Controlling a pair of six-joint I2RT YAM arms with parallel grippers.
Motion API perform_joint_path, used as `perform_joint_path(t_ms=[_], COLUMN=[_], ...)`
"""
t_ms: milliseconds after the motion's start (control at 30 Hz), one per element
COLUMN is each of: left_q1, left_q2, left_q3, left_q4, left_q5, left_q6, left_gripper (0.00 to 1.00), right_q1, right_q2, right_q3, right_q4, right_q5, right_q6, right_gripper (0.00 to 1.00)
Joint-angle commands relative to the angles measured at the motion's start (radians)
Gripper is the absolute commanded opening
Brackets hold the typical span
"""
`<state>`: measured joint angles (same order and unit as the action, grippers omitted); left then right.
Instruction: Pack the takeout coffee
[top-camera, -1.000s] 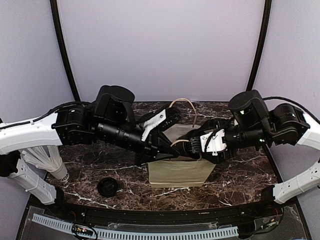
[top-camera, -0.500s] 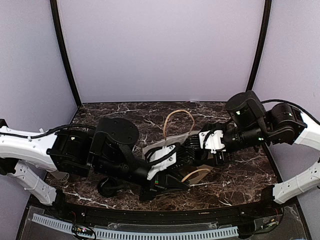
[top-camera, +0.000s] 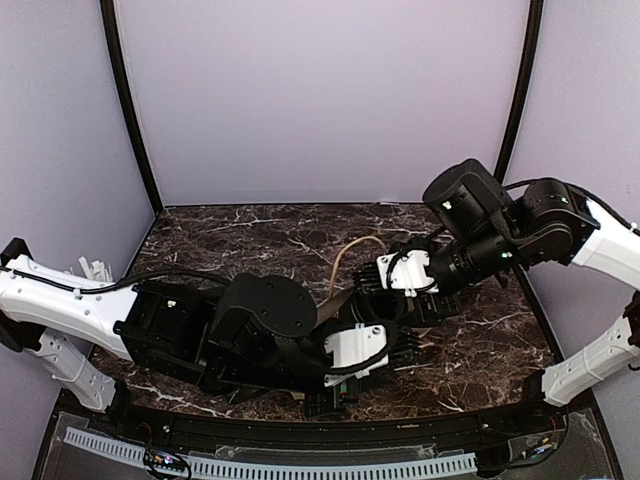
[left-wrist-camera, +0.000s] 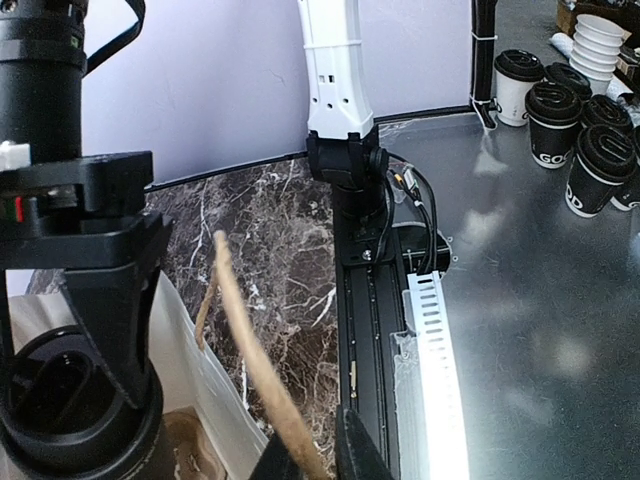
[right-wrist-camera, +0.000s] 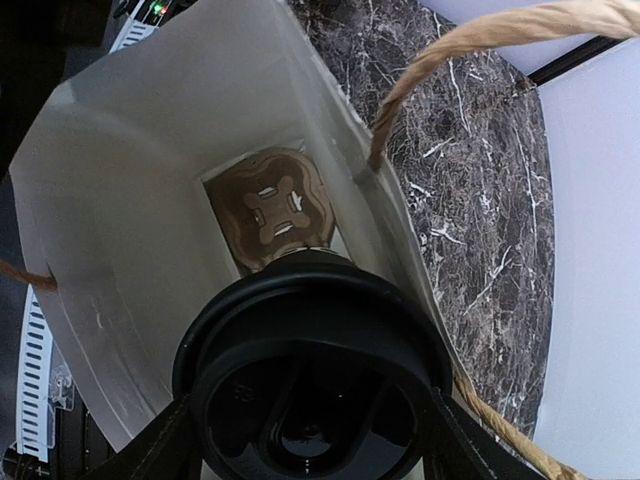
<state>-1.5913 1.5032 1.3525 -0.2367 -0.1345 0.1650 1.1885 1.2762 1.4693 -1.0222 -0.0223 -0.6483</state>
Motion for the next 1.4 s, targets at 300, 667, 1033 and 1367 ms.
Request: perform_joint_path(t_ms=[300, 667, 1033, 1367], left_q1=[-0.035, -0.102, 0.288, 0.722], left_q2=[-0.066, -0.171, -0.578, -0.272], left_q3=[0.008, 0.056, -0.371, -0.502], left_q4=[0.003, -0.055, 0.247, 0.367], left_q5=[-0.06, -0.177, -0.304, 0.117], left_q6=[0.072, 0.117, -0.095, -0.364], left_gripper=[0.2, 0.47, 0.73, 0.72], right_q1=[0.022, 0.049, 0.096, 0.131], right_q2=[0.025, 0.041, -0.007, -0.028], right_q3=[-0.056, -0.106, -0.211, -0.275], right_q4=[0.008, 0.066, 0.14, 0.21], right_q5=[0.095, 0.108, 0.17, 0.228], right_q6=[-0.089, -0.149, -0.212, -0.316], right_gripper=[0.13, 0.11, 0.11, 0.11])
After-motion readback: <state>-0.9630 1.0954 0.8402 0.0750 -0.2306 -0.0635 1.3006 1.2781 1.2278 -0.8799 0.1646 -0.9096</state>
